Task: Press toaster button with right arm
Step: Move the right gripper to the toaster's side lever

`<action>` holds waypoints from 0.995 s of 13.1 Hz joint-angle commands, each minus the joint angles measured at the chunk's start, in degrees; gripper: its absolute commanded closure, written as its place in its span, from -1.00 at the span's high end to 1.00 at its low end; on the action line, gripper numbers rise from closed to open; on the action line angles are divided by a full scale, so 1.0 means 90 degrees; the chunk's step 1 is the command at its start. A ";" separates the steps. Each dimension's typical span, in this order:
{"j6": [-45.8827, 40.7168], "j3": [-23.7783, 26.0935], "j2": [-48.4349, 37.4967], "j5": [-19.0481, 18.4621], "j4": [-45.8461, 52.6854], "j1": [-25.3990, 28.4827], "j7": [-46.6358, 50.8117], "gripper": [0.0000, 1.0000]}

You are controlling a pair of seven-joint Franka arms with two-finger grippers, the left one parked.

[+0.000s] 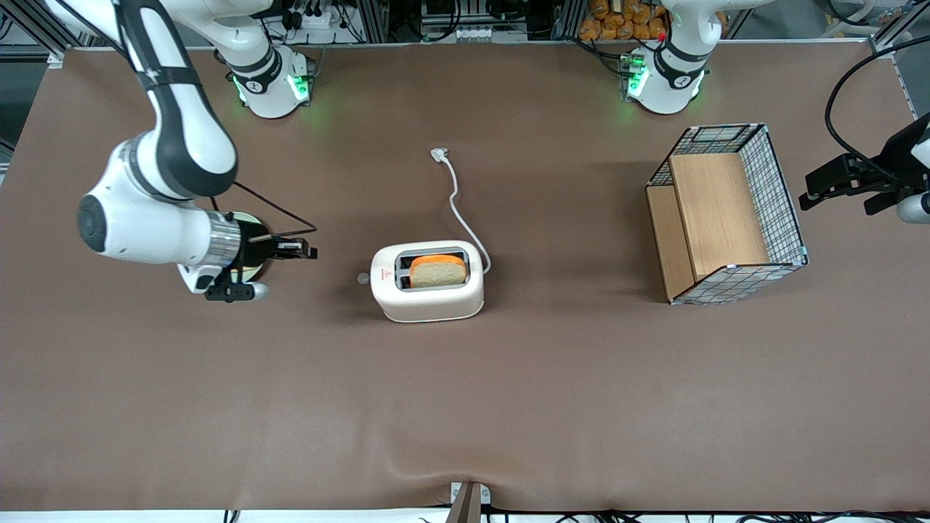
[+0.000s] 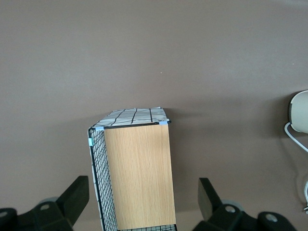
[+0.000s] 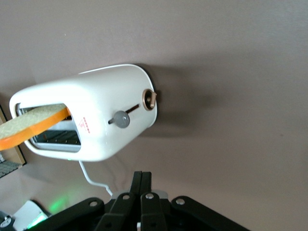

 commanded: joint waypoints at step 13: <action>0.1565 0.0020 0.0493 0.0796 -0.0268 0.0628 0.0006 -1.00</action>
